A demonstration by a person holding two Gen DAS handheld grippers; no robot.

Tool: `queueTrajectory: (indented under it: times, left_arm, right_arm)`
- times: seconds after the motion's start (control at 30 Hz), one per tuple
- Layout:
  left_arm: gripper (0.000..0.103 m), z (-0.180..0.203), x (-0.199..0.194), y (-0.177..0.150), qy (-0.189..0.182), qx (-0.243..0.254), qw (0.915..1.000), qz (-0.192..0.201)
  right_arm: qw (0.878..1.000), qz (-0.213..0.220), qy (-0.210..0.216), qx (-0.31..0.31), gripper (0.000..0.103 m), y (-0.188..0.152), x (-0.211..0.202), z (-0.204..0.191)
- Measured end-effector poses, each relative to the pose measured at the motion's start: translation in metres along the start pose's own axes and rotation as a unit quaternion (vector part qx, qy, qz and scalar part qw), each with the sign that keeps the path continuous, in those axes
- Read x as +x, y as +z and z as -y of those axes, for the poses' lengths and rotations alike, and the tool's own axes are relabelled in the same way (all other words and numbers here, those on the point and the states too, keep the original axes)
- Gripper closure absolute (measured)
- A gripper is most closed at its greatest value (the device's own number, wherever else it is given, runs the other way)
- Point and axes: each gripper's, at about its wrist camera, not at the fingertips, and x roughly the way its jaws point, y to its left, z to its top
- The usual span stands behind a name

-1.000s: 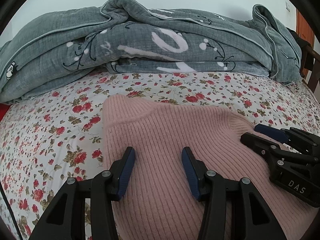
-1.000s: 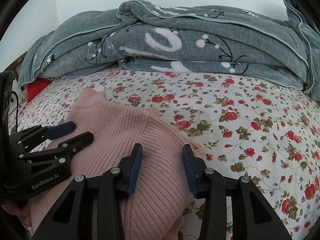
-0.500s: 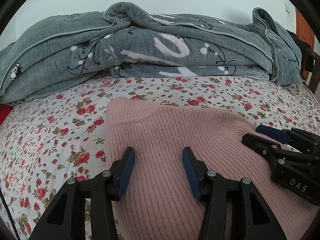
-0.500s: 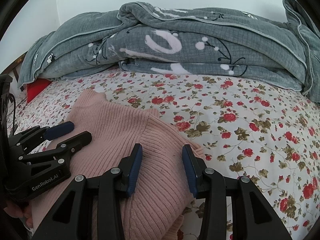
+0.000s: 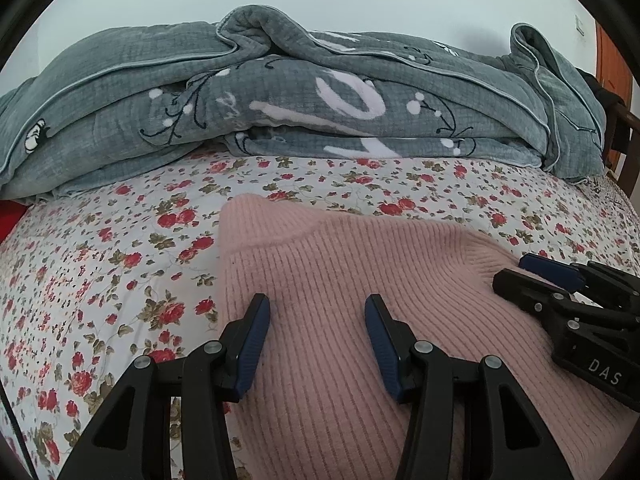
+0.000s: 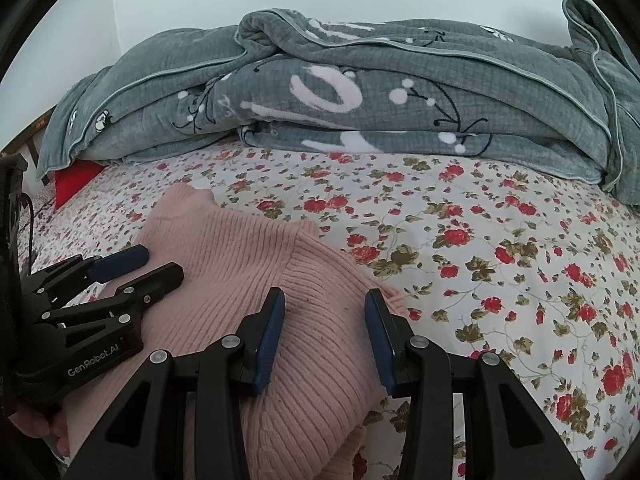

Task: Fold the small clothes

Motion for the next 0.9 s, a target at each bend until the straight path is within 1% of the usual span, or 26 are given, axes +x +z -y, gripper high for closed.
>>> queueTrajectory:
  times: [0.2, 0.3, 0.33, 0.37, 0.47, 0.57, 0.63, 0.67, 0.7, 0.77, 0.83, 0.9]
  left_arm:
    - [0.054, 0.003, -0.005, 0.0, 0.019, 0.002, 0.9998, 0.0]
    - [0.055, 0.0, -0.014, 0.002, 0.027, -0.002, 0.9996, -0.011]
    - [0.055, -0.002, -0.02, 0.001, 0.021, -0.007, 0.9997, -0.011]
    - [0.055, -0.005, -0.029, -0.001, 0.004, -0.019, 0.9998, -0.007]
    - [0.055, -0.012, -0.053, -0.013, -0.052, -0.051, 0.9974, 0.004]
    - [0.055, -0.008, -0.071, -0.027, -0.081, -0.051, 0.9953, 0.011]
    - [0.055, -0.004, -0.084, -0.038, -0.104, -0.042, 0.9936, 0.015]
    - [0.053, -0.001, -0.088, -0.043, -0.111, -0.035, 0.9931, 0.014]
    - [0.052, 0.004, -0.09, -0.049, -0.11, -0.022, 0.9936, 0.011]
    - [0.05, 0.013, -0.095, -0.062, -0.082, 0.01, 0.9965, 0.015]
    - [0.05, 0.014, -0.101, -0.068, -0.077, 0.009, 0.9969, 0.015]
    - [0.049, 0.011, -0.105, -0.07, -0.081, -0.006, 0.9967, 0.004]
  right_arm:
    - [1.0, 0.01, 0.005, 0.004, 0.062, 0.0, -0.006, 0.0]
    - [1.0, 0.001, 0.001, 0.001, 0.062, 0.002, -0.011, -0.002]
    - [1.0, -0.007, 0.002, 0.003, 0.062, 0.002, -0.015, -0.002]
    - [1.0, -0.01, 0.006, 0.004, 0.062, 0.0, -0.022, -0.002]
    - [1.0, 0.011, 0.0, -0.013, 0.062, -0.013, -0.048, -0.009]
    - [0.999, 0.03, -0.003, -0.043, 0.063, -0.034, -0.071, -0.024]
    - [0.998, 0.039, -0.003, -0.057, 0.063, -0.048, -0.076, -0.029]
    - [0.997, 0.037, -0.008, -0.061, 0.063, -0.054, -0.074, -0.03]
    - [0.998, 0.031, -0.012, -0.062, 0.063, -0.057, -0.072, -0.03]
    - [0.998, 0.023, -0.014, -0.051, 0.061, -0.061, -0.07, -0.028]
    - [0.999, 0.014, -0.015, -0.038, 0.06, -0.057, -0.074, -0.026]
    - [1.0, 0.012, -0.011, -0.023, 0.06, -0.057, -0.083, -0.027]
